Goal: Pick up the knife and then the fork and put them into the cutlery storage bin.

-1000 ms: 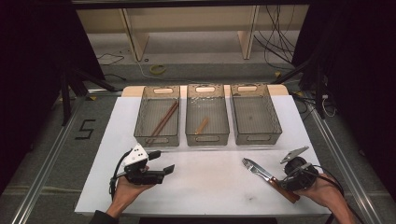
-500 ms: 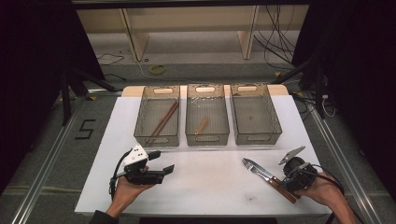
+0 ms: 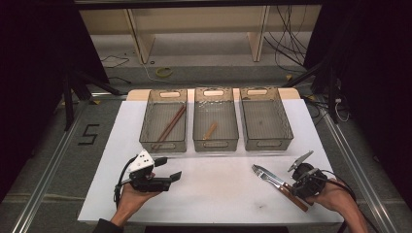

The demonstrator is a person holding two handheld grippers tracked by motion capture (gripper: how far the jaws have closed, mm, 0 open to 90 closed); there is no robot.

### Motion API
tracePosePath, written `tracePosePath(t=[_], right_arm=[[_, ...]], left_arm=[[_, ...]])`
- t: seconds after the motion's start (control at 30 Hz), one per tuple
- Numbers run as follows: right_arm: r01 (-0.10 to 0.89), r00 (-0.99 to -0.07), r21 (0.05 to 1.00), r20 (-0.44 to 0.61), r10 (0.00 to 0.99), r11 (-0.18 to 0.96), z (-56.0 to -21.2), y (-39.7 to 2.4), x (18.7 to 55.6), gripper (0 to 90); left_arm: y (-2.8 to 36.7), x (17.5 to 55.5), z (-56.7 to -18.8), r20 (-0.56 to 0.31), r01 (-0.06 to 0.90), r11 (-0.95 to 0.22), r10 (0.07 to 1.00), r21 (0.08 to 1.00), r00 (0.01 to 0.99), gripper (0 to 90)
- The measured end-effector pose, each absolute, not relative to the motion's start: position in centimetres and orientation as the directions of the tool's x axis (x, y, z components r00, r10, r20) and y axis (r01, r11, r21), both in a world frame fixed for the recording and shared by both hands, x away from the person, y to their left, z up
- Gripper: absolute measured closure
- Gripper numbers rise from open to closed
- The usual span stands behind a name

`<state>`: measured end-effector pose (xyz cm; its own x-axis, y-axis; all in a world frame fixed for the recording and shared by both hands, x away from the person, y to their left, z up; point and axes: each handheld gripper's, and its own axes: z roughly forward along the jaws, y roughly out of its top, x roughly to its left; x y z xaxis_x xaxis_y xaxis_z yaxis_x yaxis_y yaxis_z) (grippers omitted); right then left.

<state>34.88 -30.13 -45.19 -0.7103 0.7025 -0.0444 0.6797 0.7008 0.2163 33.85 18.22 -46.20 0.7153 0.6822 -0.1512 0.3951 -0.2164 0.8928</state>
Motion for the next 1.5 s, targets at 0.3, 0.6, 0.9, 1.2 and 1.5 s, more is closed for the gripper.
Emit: tracePosePath(t=[0.3,0.6,0.9,1.2,1.5], right_arm=[[0.667,-0.726,0.206,-0.035,0.686,0.716,-45.1,-30.0,35.1,76.9],[0.651,-0.732,0.243,-0.048,0.679,0.719,-44.8,-30.2,34.9,77.1],[0.638,-0.733,0.316,-0.028,0.679,0.702,-43.7,-30.4,34.5,77.3],[0.611,-0.738,0.422,-0.001,0.674,0.67,-42.0,-30.2,34.3,77.2],[0.589,-0.742,0.478,0.001,0.671,0.651,-40.8,-29.3,35.4,77.2]], left_arm=[[18.2,33.9,-46.2,-0.152,0.395,-0.216,0.683,0.893,0.715,21.0],[18.4,33.9,-46.3,-0.158,0.398,-0.206,0.686,0.894,0.71,21.0],[18.5,34.0,-46.3,-0.166,0.403,-0.2,0.687,0.893,0.708,21.0],[18.9,33.8,-46.1,-0.173,0.393,-0.175,0.689,0.903,0.704,20.8],[19.3,33.4,-46.0,-0.186,0.387,-0.147,0.691,0.91,0.698,20.2]])
